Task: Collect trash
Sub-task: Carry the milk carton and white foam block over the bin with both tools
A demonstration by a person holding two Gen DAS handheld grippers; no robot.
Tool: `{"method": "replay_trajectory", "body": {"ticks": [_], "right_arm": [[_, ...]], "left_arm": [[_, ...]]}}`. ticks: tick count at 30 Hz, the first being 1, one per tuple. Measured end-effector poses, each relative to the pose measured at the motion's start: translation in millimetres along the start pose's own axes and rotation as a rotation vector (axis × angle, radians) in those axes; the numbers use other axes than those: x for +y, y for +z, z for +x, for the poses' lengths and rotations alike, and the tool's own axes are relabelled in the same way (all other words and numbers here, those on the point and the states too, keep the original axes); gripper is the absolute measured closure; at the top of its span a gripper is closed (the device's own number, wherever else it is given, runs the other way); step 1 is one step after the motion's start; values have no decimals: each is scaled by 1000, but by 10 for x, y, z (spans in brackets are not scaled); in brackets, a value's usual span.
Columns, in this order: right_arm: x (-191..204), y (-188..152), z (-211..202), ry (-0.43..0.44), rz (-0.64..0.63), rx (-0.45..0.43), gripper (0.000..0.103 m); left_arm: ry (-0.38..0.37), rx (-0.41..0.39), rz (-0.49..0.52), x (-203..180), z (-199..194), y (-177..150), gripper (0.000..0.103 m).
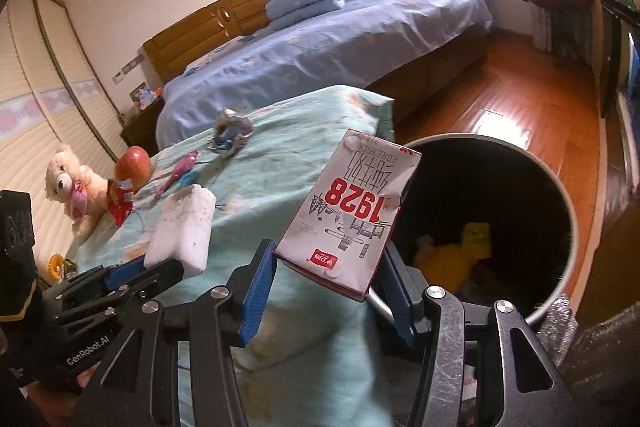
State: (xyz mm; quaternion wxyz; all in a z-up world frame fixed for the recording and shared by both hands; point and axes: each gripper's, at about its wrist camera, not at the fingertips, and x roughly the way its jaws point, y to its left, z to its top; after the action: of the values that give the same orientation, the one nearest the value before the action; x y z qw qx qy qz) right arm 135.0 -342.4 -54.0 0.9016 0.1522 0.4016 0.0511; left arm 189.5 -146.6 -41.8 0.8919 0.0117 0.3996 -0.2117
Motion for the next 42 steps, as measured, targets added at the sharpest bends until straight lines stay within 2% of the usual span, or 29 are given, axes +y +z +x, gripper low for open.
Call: {"method": "replay_trajectory", "body": {"ticks": [16, 42], "right_arm": [[-478, 0, -121, -81, 41, 2, 50], [-873, 95, -29, -89, 89, 33, 50]], "left_arm": [[-53, 8, 83, -450, 222, 132, 70], [-92, 55, 156, -878, 593, 347, 69]]}}
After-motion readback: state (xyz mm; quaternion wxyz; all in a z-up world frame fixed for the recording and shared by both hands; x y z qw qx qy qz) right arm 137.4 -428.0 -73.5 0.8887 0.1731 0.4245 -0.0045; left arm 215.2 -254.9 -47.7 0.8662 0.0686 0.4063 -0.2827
